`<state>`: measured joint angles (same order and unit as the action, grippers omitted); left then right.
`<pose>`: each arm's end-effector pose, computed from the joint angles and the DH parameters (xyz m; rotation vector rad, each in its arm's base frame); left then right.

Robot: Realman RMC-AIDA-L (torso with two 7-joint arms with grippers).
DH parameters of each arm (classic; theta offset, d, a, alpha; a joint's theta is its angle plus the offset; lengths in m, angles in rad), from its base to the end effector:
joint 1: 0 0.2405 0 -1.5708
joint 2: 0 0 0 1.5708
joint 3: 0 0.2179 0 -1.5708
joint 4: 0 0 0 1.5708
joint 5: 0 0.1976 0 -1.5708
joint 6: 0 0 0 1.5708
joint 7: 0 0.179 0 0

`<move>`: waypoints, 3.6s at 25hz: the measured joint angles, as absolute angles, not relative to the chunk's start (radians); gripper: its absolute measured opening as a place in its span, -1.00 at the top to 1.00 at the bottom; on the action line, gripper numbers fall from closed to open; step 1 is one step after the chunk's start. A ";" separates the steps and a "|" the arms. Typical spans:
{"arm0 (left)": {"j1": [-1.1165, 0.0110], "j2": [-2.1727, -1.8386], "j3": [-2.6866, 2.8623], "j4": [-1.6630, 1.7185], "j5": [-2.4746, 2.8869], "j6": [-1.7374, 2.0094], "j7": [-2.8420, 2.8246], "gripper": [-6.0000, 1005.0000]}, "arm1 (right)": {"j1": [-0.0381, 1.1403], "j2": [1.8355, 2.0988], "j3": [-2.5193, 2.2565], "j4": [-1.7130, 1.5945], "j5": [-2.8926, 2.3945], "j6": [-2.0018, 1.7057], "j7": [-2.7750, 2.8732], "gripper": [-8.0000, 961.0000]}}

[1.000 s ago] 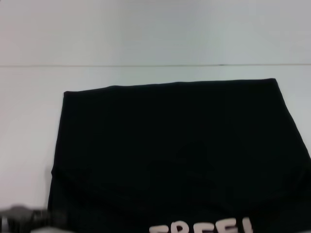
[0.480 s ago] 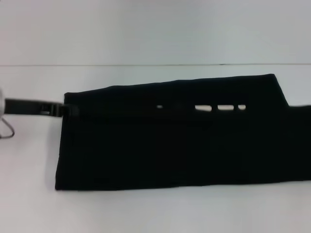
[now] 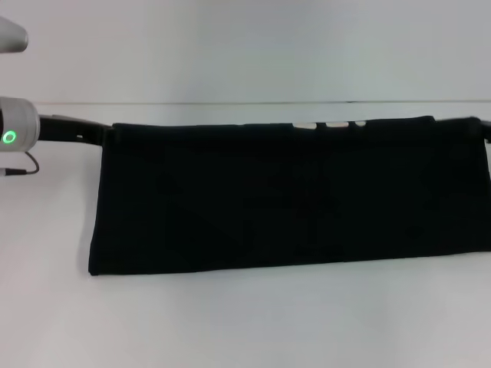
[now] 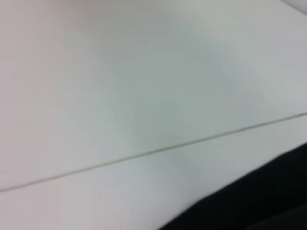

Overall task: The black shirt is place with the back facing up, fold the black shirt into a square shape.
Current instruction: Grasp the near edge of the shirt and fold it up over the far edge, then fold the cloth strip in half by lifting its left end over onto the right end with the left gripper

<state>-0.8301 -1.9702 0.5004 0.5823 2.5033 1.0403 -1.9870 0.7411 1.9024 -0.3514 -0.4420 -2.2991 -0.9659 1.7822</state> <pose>-0.2495 0.4316 0.0394 -2.2193 -1.1079 -0.2039 0.2910 0.4246 0.0671 -2.0306 1.1556 0.4113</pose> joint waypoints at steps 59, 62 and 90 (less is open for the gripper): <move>-0.697 -2.002 0.503 0.718 2.235 1.565 -2.219 -0.69 | 0.738 1.877 -0.462 -0.502 -2.160 -1.308 1.825 -0.30; -0.658 -1.997 0.500 0.733 2.247 1.633 -2.274 -0.85 | 0.738 1.892 -0.463 -0.501 -2.160 -1.349 1.795 -0.31; -0.631 -1.996 0.464 0.606 2.455 1.529 -2.817 -0.90 | 0.780 1.945 -0.659 -0.621 -2.126 -1.630 1.641 -0.91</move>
<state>-0.6311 -1.9959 0.4641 0.6060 2.4546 1.5286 -2.8174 0.7798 1.9450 -0.6585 -0.6210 -2.1263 -1.6300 1.6405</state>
